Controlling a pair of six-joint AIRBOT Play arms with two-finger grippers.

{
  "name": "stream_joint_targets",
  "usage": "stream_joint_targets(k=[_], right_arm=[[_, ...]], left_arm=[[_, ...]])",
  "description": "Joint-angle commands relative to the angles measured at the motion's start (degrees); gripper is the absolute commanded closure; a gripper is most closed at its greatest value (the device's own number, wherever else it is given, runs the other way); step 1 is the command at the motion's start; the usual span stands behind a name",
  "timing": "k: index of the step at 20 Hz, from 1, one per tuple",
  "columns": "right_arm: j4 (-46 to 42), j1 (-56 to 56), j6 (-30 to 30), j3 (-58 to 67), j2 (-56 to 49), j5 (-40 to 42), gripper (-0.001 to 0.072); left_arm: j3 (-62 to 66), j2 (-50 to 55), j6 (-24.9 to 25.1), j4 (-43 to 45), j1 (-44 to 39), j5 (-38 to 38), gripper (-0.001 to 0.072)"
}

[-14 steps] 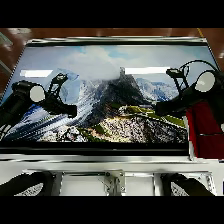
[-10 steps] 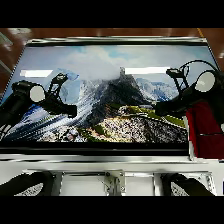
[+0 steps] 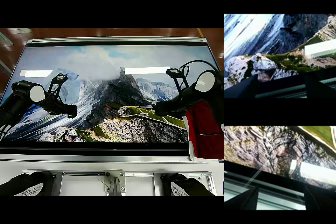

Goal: Fold the shirts.

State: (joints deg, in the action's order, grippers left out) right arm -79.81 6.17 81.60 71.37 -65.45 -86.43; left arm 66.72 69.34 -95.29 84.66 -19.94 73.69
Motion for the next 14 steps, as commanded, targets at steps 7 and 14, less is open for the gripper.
stream_joint_targets(k=[7,14], right_arm=[[4.0,0.0,3.7,0.0,0.0,-2.1,0.0034],[3.9,0.0,3.7,0.0,0.0,-5.2,0.0034]], left_arm=[[0.0,0.4,-0.5,-0.7,0.0,-4.3,0.0005],[-0.1,0.9,-0.4,-0.7,0.0,-8.9,0.0005]])
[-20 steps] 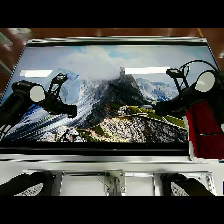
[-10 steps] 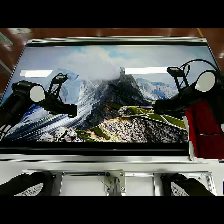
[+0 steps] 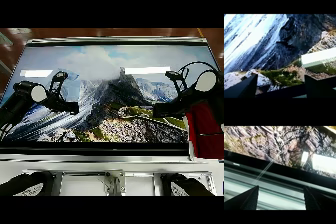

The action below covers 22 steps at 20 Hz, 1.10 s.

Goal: Fold the shirts.

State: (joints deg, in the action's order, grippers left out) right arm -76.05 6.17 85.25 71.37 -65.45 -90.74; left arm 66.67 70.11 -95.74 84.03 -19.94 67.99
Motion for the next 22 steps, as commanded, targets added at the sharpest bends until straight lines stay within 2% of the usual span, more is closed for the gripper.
stream_joint_targets(k=[1,3,5,6,8,10,15,18,22], right_arm=[[0.1,0.0,0.0,0.0,0.0,-0.5,0.0034],[0.1,0.0,0.1,0.0,0.0,0.2,0.0034],[0.3,0.0,0.1,0.0,0.0,0.8,0.0034],[0.7,0.0,0.1,0.0,0.0,0.8,0.0034],[1.6,0.0,0.3,0.0,0.0,1.3,0.0035],[2.5,0.0,0.9,0.0,0.0,1.3,0.0034],[4.5,0.0,2.5,0.0,0.0,1.4,0.0035],[4.5,0.0,3.6,0.0,0.0,1.4,0.0035],[4.6,0.0,4.6,0.0,0.0,1.4,0.0035]], left_arm=[[0.1,0.1,0.1,0.1,0.1,-3.8,0.0004],[0.2,0.1,1.7,2.1,0.5,-7.3,0.0005],[1.7,1.1,-0.9,7.9,2.9,-12.9,0.0005],[4.2,3.0,-2.1,9.7,5.4,-14.0,0.0005],[13.2,9.9,0.3,10.3,12.0,-13.8,0.0005],[24.6,19.5,0.7,10.0,17.8,-11.6,0.0005],[47.8,42.7,0.5,8.0,24.7,2.5,0.0002],[50.0,48.8,0.5,3.6,25.6,2.6,0.0001],[50.0,52.3,0.5,2.9,25.5,2.6,-0.0001]])
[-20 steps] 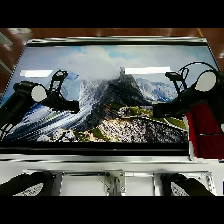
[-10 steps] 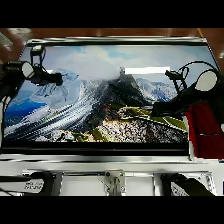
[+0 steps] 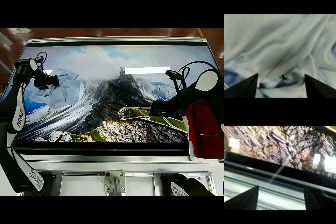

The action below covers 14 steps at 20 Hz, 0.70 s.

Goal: Fold the shirts.

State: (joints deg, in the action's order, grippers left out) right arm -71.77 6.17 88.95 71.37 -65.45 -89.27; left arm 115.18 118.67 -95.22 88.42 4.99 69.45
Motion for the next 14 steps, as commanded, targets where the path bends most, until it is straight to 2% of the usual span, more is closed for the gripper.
stream_joint_targets(k=[1,2,3,4,5,8,11,14], right_arm=[[0.3,0.0,0.9,0.0,0.0,-0.1,0.0035],[0.3,0.0,1.0,0.0,0.0,0.0,0.0035],[0.4,0.0,1.1,0.0,0.0,-0.1,0.0039],[0.4,0.0,1.1,0.0,0.0,-0.1,0.0039],[0.3,0.0,1.1,0.0,0.0,-0.1,0.0039],[0.1,0.0,1.0,0.0,0.0,-0.2,0.0039],[-4.5,0.0,0.0,0.0,0.0,-1.1,0.004],[-12.8,0.0,-1.1,0.0,0.0,-1.6,0.004]], left_arm=[[1.5,3.9,0.0,-1.5,0.5,1.2,0.0001],[1.5,3.9,0.0,-1.5,0.5,1.2,0.0022],[1.5,3.8,0.0,-1.5,0.6,1.4,0.0212],[1.5,3.7,0.0,-1.5,0.6,2.4,0.0581],[1.5,3.6,0.0,-1.6,0.5,4.0,0.0668],[1.5,1.7,1.2,-3.2,0.5,9.0,0.067],[1.5,-5.9,4.8,-3.4,-1.1,7.7,0.067],[1.5,-17.0,5.7,-5.7,-4.2,6.1,0.0669]])
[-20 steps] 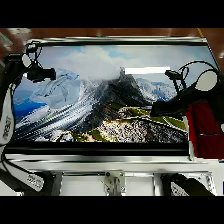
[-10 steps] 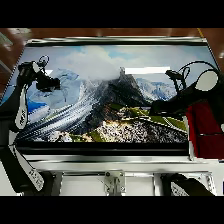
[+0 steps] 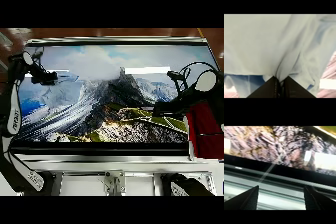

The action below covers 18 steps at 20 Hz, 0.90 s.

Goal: Fold the shirts.

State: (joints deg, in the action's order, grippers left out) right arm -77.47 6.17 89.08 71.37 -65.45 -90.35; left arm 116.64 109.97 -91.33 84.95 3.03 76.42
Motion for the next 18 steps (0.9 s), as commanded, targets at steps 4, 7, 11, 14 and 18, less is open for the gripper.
stream_joint_targets(k=[4,7,11,14,18], right_arm=[[-10.3,0.0,-3.5,0.0,0.0,-0.6,0.004],[-10.1,0.0,-5.4,0.0,0.0,-2.2,0.004],[-10.9,0.0,-7.6,0.0,0.0,-5.5,0.004],[-13.2,0.0,-8.4,0.0,0.2,-8.6,0.004],[-13.8,0.0,-8.4,0.0,2.3,-9.0,0.004]], left_arm=[[0.0,-24.4,2.2,-10.2,-10.2,-0.9,0.067],[0.0,-32.9,-0.5,-10.6,-20.2,-0.9,0.067],[-1.3,-34.7,-4.2,-10.4,-34.7,-1.3,0.067],[-8.7,-33.2,-6.4,-9.1,-44.2,-5.0,0.067],[-20.7,-28.1,-10.0,-9.3,-51.8,-14.6,0.067]])
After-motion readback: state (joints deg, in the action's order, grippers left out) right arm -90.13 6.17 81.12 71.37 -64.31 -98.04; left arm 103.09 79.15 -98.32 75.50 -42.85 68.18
